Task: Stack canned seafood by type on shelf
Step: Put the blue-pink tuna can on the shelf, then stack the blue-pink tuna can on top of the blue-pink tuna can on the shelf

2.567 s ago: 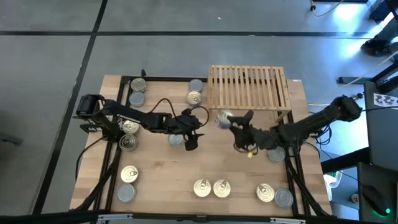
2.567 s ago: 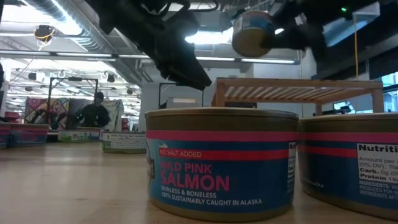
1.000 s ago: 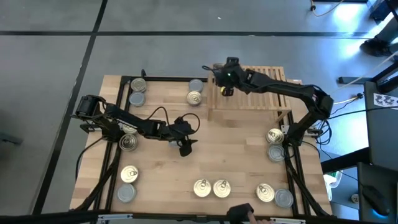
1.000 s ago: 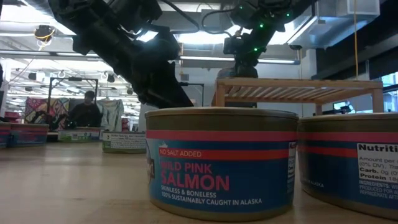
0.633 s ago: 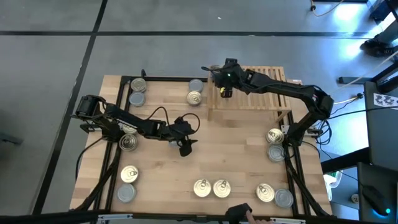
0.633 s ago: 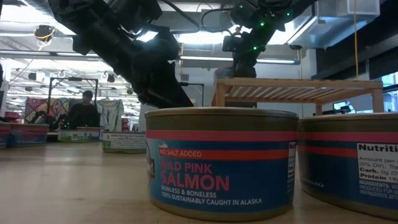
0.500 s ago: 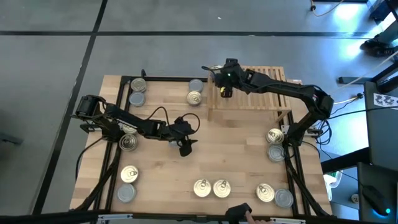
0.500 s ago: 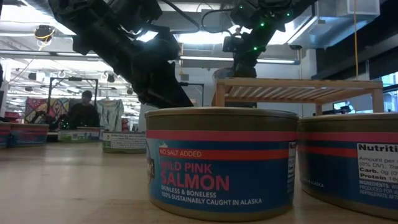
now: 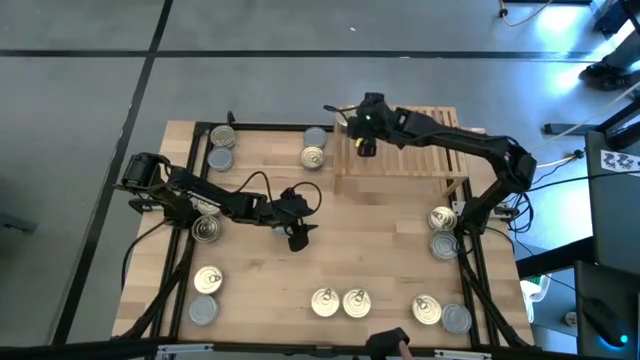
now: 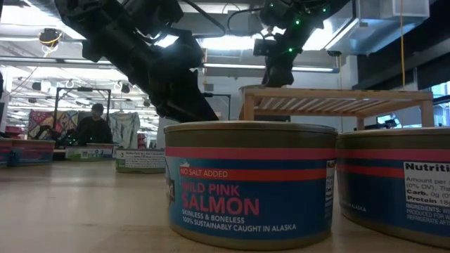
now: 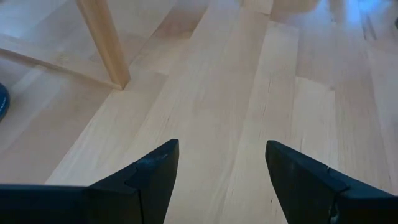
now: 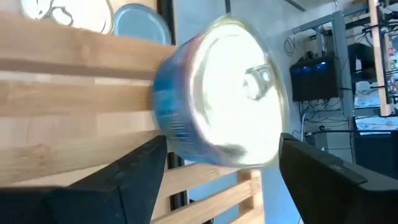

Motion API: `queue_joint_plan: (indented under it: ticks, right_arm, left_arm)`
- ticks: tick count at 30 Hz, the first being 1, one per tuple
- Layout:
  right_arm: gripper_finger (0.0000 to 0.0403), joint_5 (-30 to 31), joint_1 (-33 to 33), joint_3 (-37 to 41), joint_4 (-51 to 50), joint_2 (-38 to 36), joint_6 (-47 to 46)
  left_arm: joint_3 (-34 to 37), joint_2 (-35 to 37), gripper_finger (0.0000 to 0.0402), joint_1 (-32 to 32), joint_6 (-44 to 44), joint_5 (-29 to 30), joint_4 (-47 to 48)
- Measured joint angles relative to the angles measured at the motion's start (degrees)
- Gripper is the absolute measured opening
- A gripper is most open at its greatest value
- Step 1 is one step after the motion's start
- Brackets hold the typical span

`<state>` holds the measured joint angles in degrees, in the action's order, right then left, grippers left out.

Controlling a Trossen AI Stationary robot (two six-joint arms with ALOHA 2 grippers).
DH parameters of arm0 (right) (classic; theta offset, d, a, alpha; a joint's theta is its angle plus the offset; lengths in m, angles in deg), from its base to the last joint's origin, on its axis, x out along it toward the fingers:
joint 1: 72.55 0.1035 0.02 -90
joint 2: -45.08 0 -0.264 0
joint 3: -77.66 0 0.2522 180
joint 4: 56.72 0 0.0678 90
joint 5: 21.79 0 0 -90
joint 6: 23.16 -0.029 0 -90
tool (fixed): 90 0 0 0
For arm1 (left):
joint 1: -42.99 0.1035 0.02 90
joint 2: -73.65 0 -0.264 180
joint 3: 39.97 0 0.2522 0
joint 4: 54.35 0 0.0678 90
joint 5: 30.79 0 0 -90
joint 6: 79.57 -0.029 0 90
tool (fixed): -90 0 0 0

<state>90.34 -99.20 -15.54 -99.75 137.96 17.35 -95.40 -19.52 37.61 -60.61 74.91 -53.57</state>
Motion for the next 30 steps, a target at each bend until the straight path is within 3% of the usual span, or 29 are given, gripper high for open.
queue_joint_plan:
  ticks: [6, 10, 12, 15, 20, 30]
  right_arm:
    - [0.0298, 2.8, 0.0, -1.3, -0.2, -0.1, -1.3]
    - [0.0298, 4.4, 2.5, -1.3, -6.5, -3.4, -3.0]
    - [0.0298, 1.2, 5.2, -1.3, -10.8, -6.5, -7.4]
    - [0.0298, -9.1, 9.8, -1.2, -15.8, -11.3, -14.8]
    - [0.0298, -22.1, 18.0, 4.8, -13.3, -18.8, -21.6]
    - [0.0298, -22.6, 31.6, 27.1, 5.1, -23.0, -27.8]
  left_arm:
    - [0.0, 0.0, 0.0239, 0.0, 0.0, 0.0, 0.0]
    - [0.0, 0.0, 0.0239, 0.0, 0.7, 0.0, 0.5]
    - [0.0, 0.0, 0.0239, 0.0, 0.7, 0.0, 0.7]
    - [0.0, 0.0, 0.0239, 0.0, 0.2, 0.0, 0.5]
    - [0.0, 0.0, 0.0239, 0.5, -0.9, 0.0, 0.4]
    - [-2.7, 0.0, 0.0239, 0.0, -5.4, -3.6, 0.5]
